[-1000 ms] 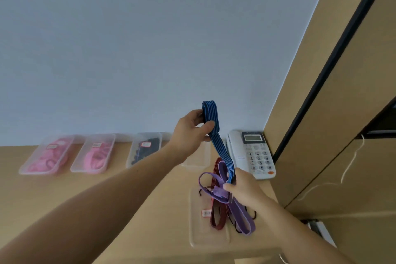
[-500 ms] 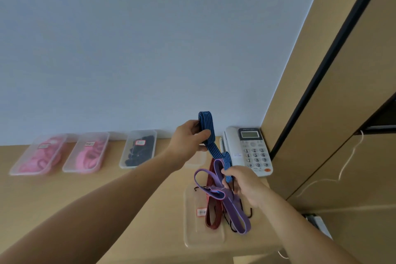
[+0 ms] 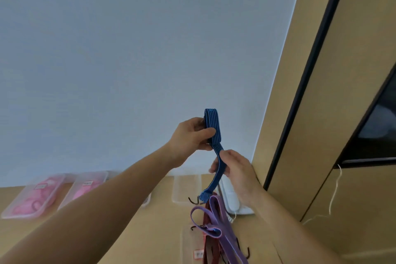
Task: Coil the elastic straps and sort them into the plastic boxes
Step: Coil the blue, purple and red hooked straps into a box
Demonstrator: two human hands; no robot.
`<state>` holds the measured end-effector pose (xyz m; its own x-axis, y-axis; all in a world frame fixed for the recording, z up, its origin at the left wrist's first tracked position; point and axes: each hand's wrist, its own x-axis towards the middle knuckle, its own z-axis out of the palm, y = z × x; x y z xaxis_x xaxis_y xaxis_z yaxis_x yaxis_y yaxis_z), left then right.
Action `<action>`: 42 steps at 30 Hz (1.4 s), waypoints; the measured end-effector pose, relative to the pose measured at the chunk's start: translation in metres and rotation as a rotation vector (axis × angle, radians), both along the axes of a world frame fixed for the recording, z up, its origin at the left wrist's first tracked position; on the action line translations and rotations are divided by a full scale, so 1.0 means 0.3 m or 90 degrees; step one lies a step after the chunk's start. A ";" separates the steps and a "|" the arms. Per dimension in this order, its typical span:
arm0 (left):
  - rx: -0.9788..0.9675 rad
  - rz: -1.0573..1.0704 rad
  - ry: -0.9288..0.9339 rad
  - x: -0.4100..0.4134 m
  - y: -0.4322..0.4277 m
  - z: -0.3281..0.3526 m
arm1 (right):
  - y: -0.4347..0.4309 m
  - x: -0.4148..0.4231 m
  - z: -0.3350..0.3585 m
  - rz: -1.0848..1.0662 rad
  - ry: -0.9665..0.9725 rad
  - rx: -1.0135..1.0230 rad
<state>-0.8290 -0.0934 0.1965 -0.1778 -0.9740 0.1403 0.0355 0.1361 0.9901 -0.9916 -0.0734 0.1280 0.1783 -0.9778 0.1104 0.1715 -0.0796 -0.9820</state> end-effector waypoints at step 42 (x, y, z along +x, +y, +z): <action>0.005 -0.009 0.040 0.038 0.059 0.054 | 0.076 0.022 0.128 -0.050 0.169 -0.055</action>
<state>-0.8177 -0.0756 0.2126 -0.1820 -0.9728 0.1434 0.0991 0.1270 0.9869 -0.9851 -0.0506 0.1663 0.1361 -0.9787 0.1535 -0.1013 -0.1678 -0.9806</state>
